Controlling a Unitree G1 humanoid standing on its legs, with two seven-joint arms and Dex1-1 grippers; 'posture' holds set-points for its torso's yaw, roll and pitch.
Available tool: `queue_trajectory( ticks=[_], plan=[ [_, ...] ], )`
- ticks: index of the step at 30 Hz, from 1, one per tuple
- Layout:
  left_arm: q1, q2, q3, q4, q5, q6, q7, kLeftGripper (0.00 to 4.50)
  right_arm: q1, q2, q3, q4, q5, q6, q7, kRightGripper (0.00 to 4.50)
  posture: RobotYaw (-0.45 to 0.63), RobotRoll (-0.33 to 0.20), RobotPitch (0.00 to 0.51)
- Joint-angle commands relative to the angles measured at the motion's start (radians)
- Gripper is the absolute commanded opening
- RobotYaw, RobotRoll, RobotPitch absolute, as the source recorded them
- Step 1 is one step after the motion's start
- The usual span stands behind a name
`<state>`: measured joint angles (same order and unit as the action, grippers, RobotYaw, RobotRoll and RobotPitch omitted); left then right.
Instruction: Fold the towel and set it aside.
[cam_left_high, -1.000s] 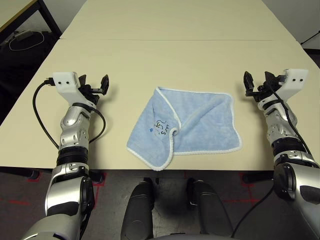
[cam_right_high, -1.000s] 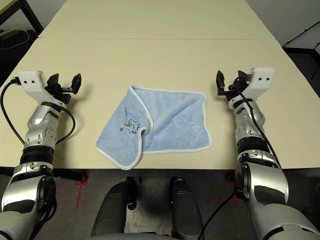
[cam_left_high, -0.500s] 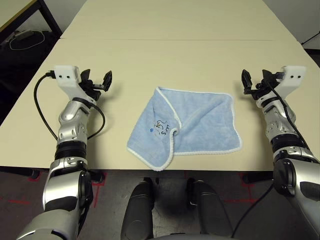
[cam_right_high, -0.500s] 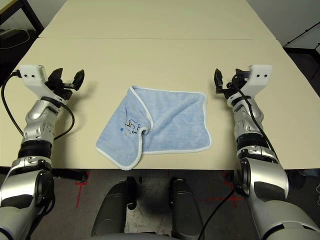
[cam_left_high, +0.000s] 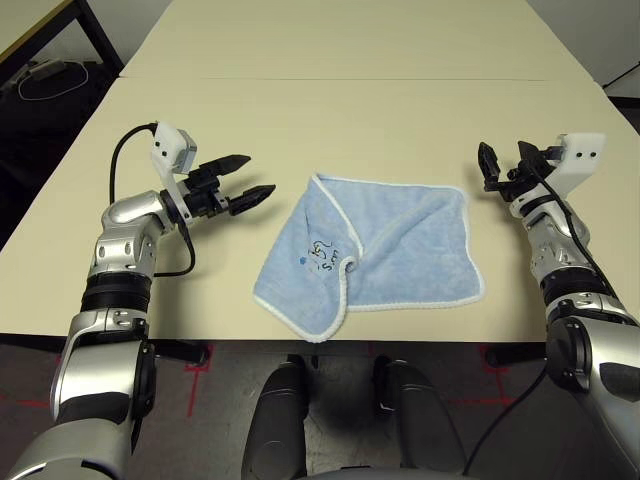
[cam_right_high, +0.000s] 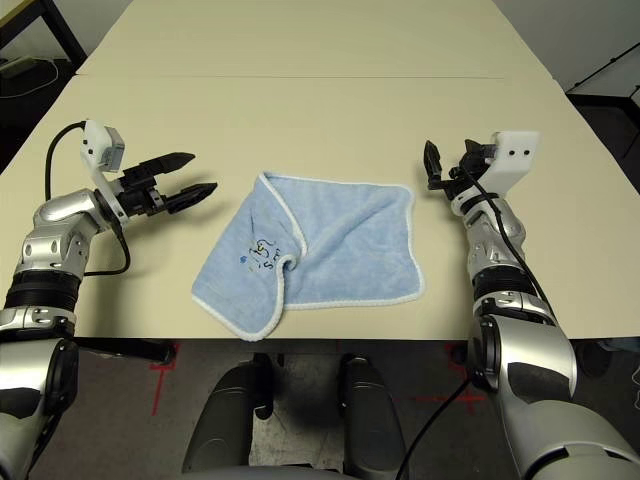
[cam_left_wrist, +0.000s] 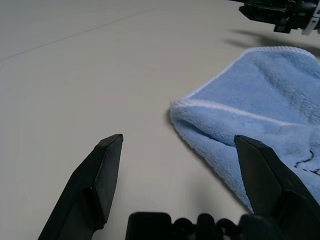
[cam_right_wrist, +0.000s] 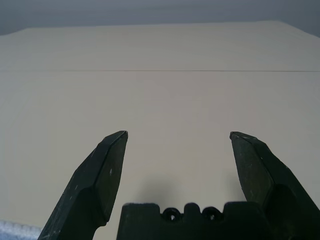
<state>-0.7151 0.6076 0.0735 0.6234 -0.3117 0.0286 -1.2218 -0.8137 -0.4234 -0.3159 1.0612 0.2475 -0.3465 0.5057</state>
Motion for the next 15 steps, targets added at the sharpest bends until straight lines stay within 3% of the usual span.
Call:
queue_trajectory(
  ticks=[1, 6, 15],
  plan=[
    [0.002, 0.013, -0.029, -0.032, 0.019, 0.008, -0.036, 4.5, -0.01, -0.022, 0.024, 0.007, -0.017, 0.041, 0.048, 4.46, -0.04, 0.0, 0.177],
    [-0.007, 0.003, -0.025, -0.034, 0.02, -0.005, -0.019, 4.5, -0.038, -0.048, 0.036, -0.006, -0.01, 0.118, 0.115, 4.46, -0.03, 0.0, 0.177],
    [0.005, 0.0, -0.029, -0.062, 0.02, 0.003, -0.014, 4.5, -0.063, -0.129, 0.128, -0.066, -0.053, 0.467, 0.298, 4.46, -0.03, 0.0, 0.186]
  ],
)
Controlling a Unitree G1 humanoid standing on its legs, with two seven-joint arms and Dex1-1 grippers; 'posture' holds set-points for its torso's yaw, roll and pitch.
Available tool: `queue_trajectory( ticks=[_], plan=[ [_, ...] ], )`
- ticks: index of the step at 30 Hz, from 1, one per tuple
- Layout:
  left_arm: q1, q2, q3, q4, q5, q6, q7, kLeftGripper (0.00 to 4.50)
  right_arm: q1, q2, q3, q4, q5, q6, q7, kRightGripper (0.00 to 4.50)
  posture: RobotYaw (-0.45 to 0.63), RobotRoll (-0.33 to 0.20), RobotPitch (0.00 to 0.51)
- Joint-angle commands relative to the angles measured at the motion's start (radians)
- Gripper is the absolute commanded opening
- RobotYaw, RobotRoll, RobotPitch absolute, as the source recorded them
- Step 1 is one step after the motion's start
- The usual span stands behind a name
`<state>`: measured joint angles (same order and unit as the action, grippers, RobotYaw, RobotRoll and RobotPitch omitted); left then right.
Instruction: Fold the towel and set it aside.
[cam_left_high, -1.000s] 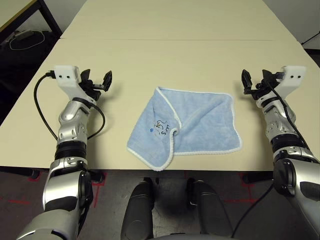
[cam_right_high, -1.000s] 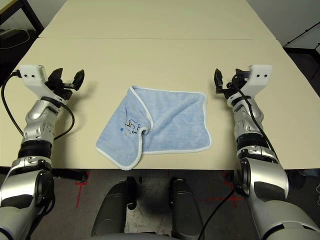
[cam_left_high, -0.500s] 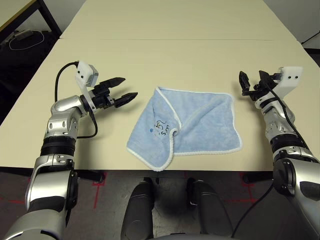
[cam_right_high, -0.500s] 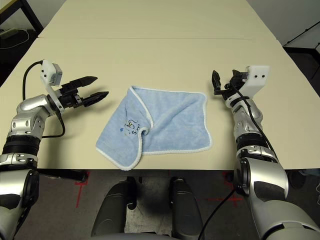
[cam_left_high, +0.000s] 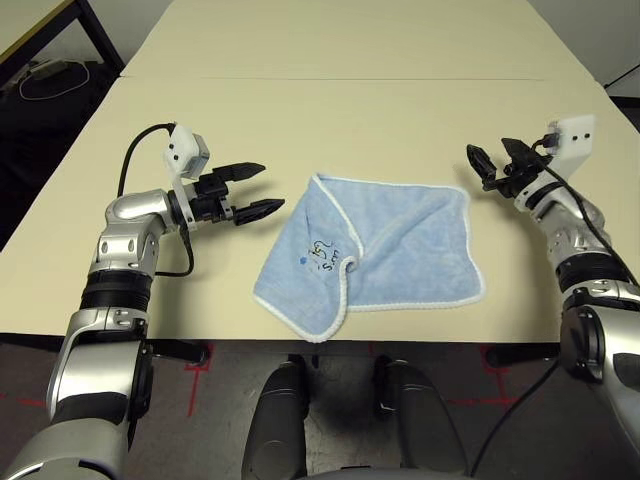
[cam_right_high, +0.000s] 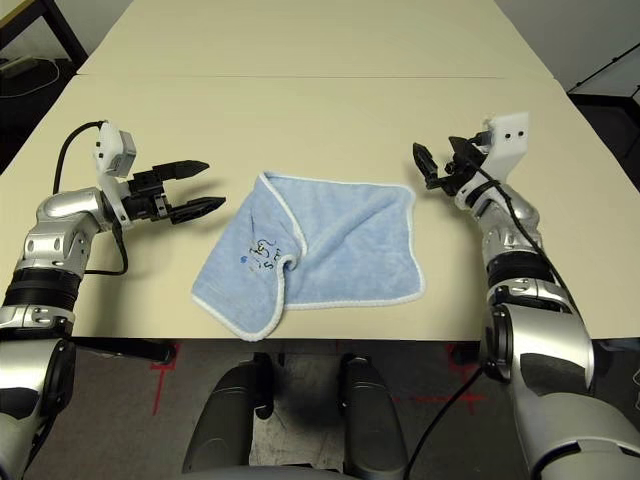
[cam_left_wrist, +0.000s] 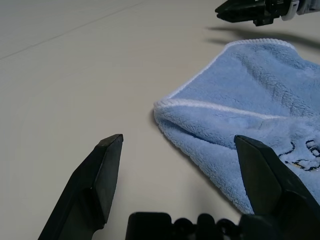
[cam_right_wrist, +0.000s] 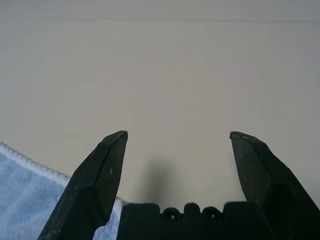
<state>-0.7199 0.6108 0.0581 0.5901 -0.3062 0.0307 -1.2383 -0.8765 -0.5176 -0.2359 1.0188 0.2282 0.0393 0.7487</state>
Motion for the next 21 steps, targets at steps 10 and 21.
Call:
queue_trajectory(
  ticks=[10, 21],
  plan=[
    [0.034, -0.038, 0.005, -0.057, -0.017, 0.03, 0.038, 4.5, -0.023, -0.068, 0.168, -0.017, -0.126, 0.135, 0.162, 4.46, -0.02, 0.0, 0.191],
    [0.055, -0.031, -0.019, -0.136, -0.053, 0.14, -0.044, 4.5, 0.002, -0.089, 0.205, -0.173, -0.113, 0.391, 0.247, 4.46, -0.03, 0.0, 0.196]
  ],
)
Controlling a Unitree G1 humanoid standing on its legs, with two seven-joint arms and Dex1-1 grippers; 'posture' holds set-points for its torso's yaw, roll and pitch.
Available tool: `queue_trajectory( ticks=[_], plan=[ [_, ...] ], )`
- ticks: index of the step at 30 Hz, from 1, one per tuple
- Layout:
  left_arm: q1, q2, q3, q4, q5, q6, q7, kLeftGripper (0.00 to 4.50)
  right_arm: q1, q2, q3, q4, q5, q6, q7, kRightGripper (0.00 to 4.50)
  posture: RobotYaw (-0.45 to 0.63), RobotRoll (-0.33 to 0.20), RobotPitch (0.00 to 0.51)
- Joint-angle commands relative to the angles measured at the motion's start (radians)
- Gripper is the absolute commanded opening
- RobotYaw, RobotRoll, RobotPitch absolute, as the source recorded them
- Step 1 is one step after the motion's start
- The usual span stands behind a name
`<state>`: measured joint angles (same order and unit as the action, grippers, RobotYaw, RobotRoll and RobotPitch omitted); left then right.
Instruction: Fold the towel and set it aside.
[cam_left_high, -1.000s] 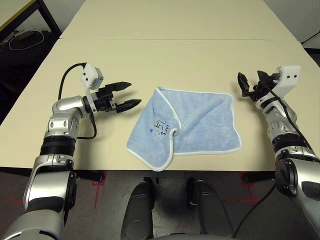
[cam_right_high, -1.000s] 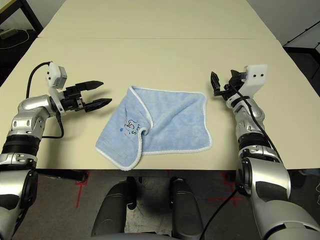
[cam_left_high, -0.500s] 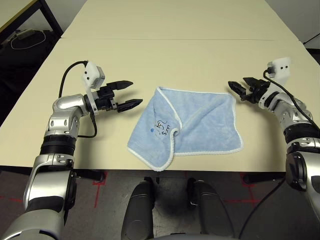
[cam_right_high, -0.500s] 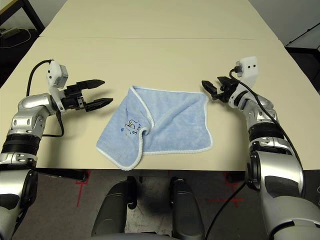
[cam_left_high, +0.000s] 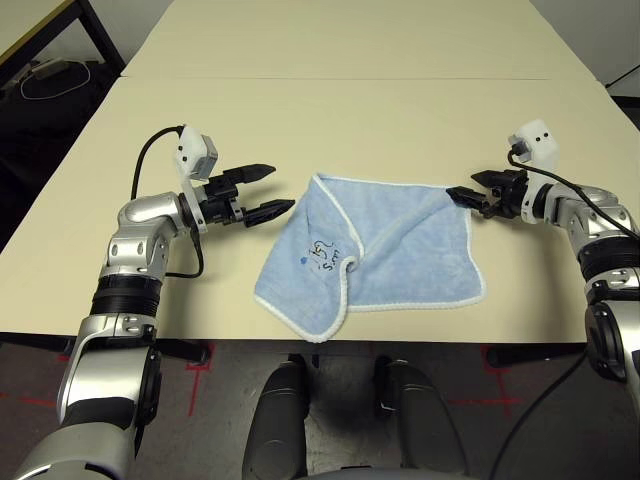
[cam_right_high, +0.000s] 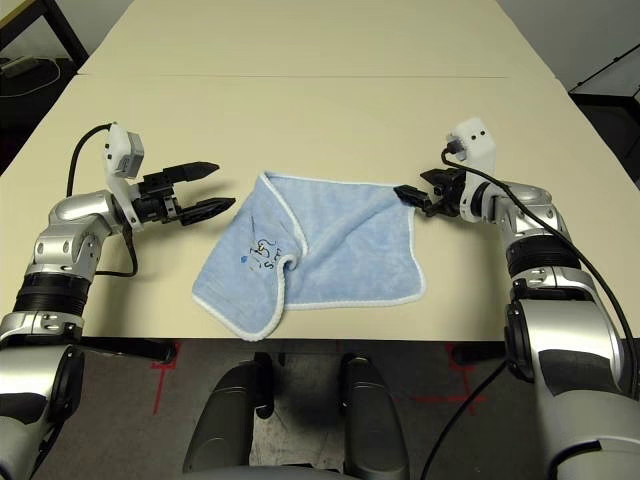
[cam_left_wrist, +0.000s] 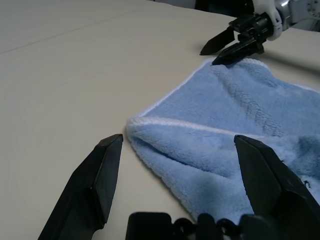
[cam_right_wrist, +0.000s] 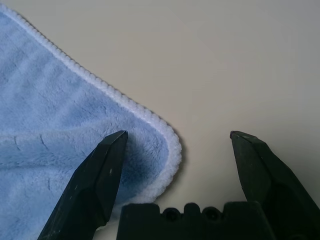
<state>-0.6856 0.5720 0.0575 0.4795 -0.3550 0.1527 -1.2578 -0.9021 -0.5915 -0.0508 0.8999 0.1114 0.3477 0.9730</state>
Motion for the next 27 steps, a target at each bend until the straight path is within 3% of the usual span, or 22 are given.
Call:
queue_trajectory(
  ticks=[1, 11, 15, 23, 27],
  plan=[
    [0.021, 0.007, -0.019, -0.028, -0.002, 0.019, -0.027, 4.5, 0.036, -0.017, 0.02, -0.074, 0.005, 0.102, 0.026, 4.46, -0.03, 0.0, 0.198],
    [0.022, -0.001, -0.029, -0.034, 0.008, 0.008, -0.03, 4.5, 0.09, -0.049, 0.05, -0.142, -0.054, 0.065, -0.031, 4.46, -0.04, 0.0, 0.191],
    [0.024, 0.003, -0.03, -0.04, 0.006, 0.008, -0.029, 4.5, 0.094, -0.039, 0.057, -0.136, -0.059, 0.047, -0.046, 3.16, -0.04, 0.0, 0.19],
    [0.031, 0.009, -0.027, -0.059, 0.003, 0.025, -0.024, 4.5, 0.072, -0.018, 0.048, -0.116, -0.055, 0.044, -0.059, 0.08, -0.03, 0.0, 0.189],
    [0.032, 0.008, -0.026, -0.063, 0.002, 0.03, -0.021, 4.5, 0.037, -0.017, 0.009, -0.076, -0.031, 0.028, -0.082, 0.04, -0.03, 0.0, 0.187]
  ],
)
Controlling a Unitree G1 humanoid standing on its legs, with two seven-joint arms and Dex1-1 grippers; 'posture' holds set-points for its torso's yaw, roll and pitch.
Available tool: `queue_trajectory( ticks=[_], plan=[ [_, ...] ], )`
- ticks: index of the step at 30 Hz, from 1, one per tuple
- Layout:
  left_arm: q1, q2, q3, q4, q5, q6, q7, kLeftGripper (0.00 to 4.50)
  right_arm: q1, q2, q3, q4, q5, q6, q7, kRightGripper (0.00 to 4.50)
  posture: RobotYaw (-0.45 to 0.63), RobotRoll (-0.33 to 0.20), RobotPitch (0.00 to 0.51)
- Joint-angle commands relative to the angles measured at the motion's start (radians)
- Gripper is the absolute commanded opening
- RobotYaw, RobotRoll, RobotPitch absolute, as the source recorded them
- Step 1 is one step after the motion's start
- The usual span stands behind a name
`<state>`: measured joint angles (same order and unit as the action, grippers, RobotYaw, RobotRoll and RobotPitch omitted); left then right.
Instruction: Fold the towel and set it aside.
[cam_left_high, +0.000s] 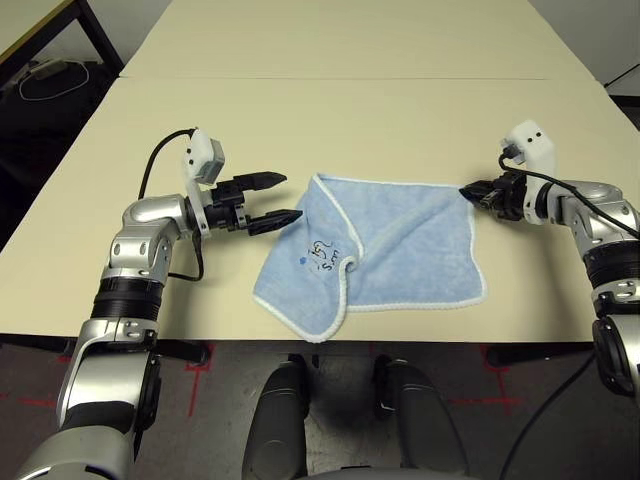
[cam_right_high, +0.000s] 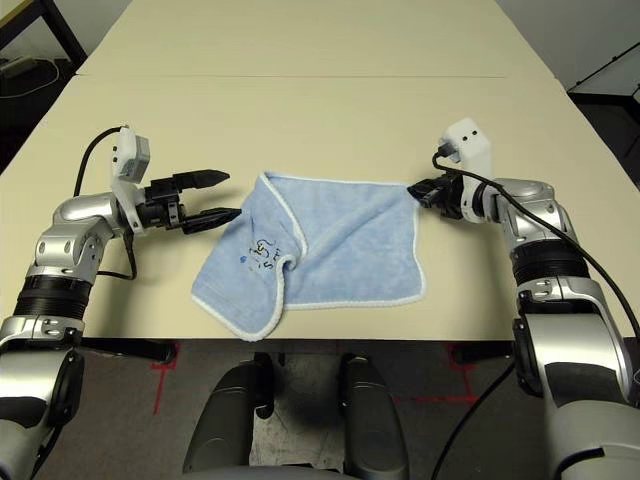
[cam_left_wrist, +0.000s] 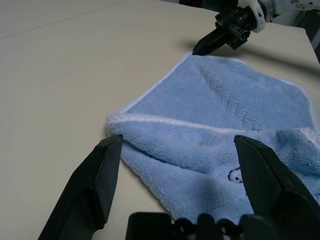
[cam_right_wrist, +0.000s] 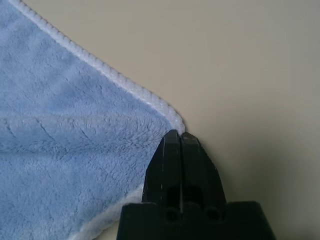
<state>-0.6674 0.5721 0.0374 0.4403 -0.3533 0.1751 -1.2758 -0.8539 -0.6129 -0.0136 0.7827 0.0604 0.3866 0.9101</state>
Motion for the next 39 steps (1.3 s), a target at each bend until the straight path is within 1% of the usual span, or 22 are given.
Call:
queue_trajectory(
  ticks=[1, 6, 10, 13, 18, 22, 27, 33, 36, 39],
  plan=[
    [0.014, 0.007, -0.006, -0.025, 0.0, 0.009, -0.002, 4.5, -0.022, 0.01, -0.052, 0.05, 0.041, -0.017, -0.028, 0.04, -0.03, 0.0, 0.187],
    [0.017, -0.001, -0.009, -0.026, 0.003, 0.009, 0.005, 4.5, -0.054, 0.04, -0.147, 0.095, 0.119, -0.167, -0.047, 0.04, -0.04, 0.0, 0.184],
    [0.016, -0.006, -0.01, -0.024, 0.002, 0.014, 0.014, 4.5, -0.075, 0.062, -0.191, 0.12, 0.157, -0.253, -0.053, 0.04, -0.04, 0.0, 0.184],
    [0.012, -0.017, -0.001, -0.018, -0.001, 0.031, 0.048, 4.5, -0.09, 0.076, -0.193, 0.125, 0.163, -0.33, -0.042, 0.04, -0.04, 0.0, 0.183],
    [0.004, -0.044, 0.008, -0.016, -0.003, 0.053, 0.113, 4.5, -0.133, 0.092, -0.157, 0.152, 0.118, -0.516, -0.04, 0.04, -0.03, 0.0, 0.183],
    [0.0, -0.074, 0.01, -0.016, -0.01, 0.067, 0.15, 4.5, -0.211, 0.109, -0.129, 0.213, 0.068, -0.662, -0.086, 0.04, -0.03, 0.0, 0.181],
    [-0.009, -0.106, 0.004, -0.01, -0.008, 0.078, 0.169, 4.5, -0.331, 0.139, -0.142, 0.291, 0.058, -0.774, -0.164, 0.04, -0.03, 0.0, 0.181],
    [-0.013, -0.105, -0.006, -0.001, 0.002, 0.079, 0.156, 4.5, -0.471, 0.161, -0.183, 0.357, 0.077, -0.874, -0.265, 0.04, -0.03, 0.0, 0.182],
    [-0.009, -0.1, -0.011, 0.0, 0.008, 0.072, 0.151, 4.5, -0.549, 0.172, -0.192, 0.37, 0.087, -0.888, -0.271, 0.04, -0.03, 0.0, 0.184],
    [-0.008, -0.1, -0.012, -0.002, 0.007, 0.072, 0.151, 4.5, -0.599, 0.178, -0.204, 0.377, 0.102, -0.898, -0.261, 0.04, -0.03, 0.0, 0.186]
  ],
)
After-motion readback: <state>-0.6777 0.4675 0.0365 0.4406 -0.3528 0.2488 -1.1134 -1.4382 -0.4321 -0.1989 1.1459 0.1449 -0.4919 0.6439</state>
